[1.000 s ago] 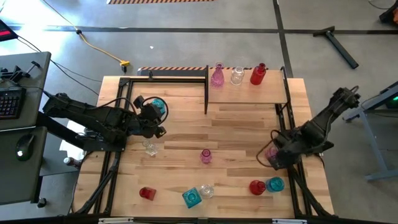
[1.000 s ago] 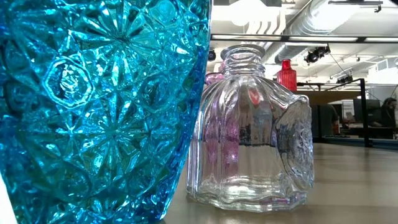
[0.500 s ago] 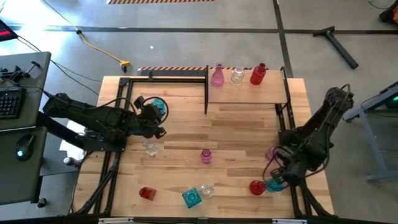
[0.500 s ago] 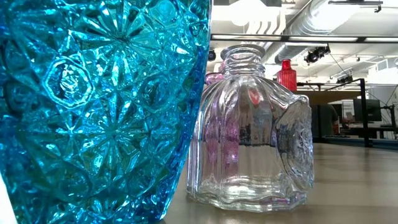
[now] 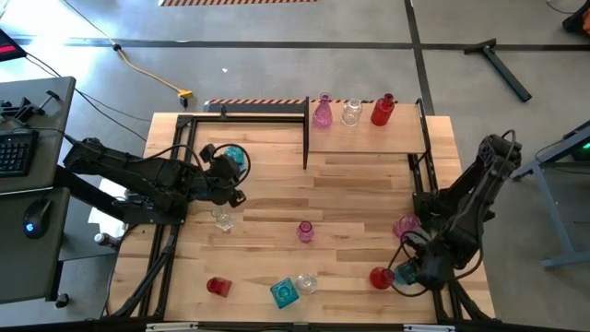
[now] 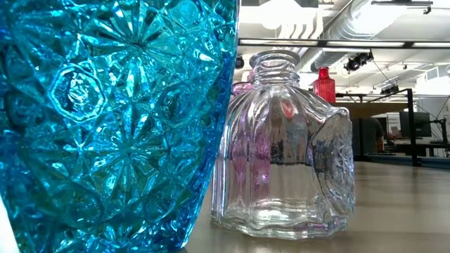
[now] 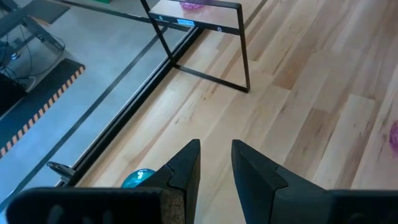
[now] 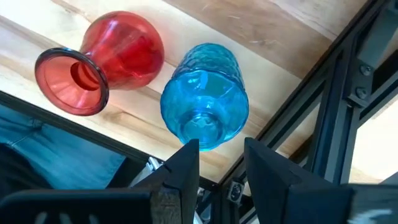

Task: Sort vases onto shelf
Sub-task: Put the bottom right blue vase on the shelf

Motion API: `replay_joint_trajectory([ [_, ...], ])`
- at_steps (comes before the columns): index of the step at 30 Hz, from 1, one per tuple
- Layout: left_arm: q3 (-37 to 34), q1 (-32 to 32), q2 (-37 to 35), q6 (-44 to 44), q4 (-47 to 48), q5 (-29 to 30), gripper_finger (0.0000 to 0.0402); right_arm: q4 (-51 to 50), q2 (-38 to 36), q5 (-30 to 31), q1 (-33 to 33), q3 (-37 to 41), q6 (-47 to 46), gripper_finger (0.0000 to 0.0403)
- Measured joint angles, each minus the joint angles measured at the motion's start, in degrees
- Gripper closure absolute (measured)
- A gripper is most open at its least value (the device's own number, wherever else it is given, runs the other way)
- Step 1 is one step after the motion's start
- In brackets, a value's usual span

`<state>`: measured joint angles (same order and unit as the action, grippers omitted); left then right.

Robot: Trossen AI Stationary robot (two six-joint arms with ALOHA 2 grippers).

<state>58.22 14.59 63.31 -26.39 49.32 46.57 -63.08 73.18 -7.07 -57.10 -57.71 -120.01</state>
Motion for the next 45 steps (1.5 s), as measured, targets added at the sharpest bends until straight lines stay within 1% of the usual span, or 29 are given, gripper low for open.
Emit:
replay_joint_trajectory([
  [19,0.0,0.0,0.0,-0.6,0.0,0.0,0.0319,-0.1,4.0,0.1,0.0,0.0,0.4,0.0295],
  [26,0.0,0.0,0.0,-0.6,-0.1,-0.1,0.0319,1.7,4.1,1.5,0.0,1.9,0.5,0.0295],
  [34,0.0,0.0,0.0,-0.6,-0.2,-1.1,0.0319,2.6,4.0,1.0,0.0,2.7,0.7,0.0297],
  [37,0.0,0.0,0.0,-0.6,-0.5,-1.1,0.0319,2.5,4.0,1.0,0.0,2.7,0.7,0.0316],
  [43,0.0,0.0,0.0,-0.5,-1.0,-1.1,0.0319,2.3,4.0,0.8,0.0,2.7,2.0,0.0391],
  [45,0.0,0.0,0.0,-0.5,-1.2,-1.1,0.0319,2.4,4.0,0.8,0.0,2.7,2.4,0.0393],
])
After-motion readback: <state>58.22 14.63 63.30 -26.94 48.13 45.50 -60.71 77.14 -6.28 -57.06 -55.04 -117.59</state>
